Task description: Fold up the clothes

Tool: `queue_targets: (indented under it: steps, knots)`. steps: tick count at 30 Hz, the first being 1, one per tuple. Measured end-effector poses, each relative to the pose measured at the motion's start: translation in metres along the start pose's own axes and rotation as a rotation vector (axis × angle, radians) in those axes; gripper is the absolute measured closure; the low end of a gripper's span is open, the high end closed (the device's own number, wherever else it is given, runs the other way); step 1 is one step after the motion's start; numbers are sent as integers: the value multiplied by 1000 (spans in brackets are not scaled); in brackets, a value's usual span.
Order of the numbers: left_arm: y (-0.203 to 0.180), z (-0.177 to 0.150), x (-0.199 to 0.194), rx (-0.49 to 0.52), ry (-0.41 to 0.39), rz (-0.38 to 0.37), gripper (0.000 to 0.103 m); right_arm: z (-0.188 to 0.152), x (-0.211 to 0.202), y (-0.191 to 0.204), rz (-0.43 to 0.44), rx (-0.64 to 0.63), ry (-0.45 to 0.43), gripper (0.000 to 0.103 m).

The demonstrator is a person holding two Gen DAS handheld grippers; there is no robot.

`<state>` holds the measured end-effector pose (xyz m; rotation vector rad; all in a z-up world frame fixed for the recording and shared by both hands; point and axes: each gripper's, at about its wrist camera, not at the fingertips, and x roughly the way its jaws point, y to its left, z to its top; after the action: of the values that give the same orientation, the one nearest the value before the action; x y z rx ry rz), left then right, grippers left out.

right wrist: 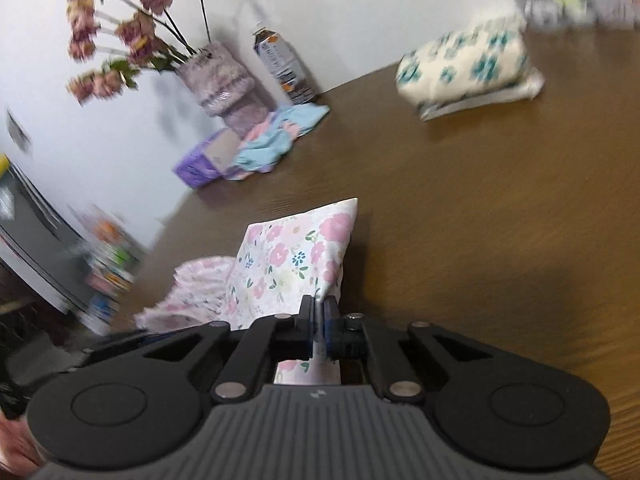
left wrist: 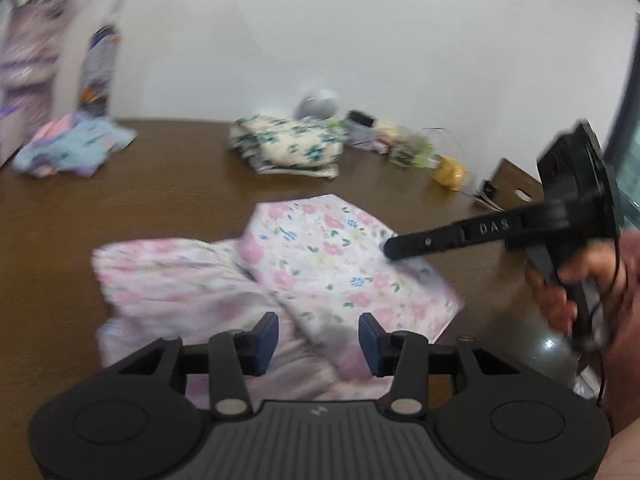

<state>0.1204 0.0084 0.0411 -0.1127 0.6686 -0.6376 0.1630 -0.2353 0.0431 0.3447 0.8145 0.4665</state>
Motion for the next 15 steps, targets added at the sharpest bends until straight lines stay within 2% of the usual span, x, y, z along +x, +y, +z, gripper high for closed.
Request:
queue_targets:
  steps: [4,7,9,10,12,15]
  knots:
    - [-3,9,2,34,-53,56,61,21,-33,4,-184,-166,38,99]
    - [-5,10,17,93,-27,88,61,33,-46,15,-299,-276,55,99]
    - [-5,6,31,114,23,83,70,34,-46,32,-347,-367,65,99]
    - [-6,3,35,128,42,80,81,34,-46,40,-371,-413,70,99]
    - [-10,-3,34,168,43,74,83,31,-42,59,-402,-510,74,99]
    - [-21,-7,24,251,7,59,90,25,-35,78,-415,-587,67,99]
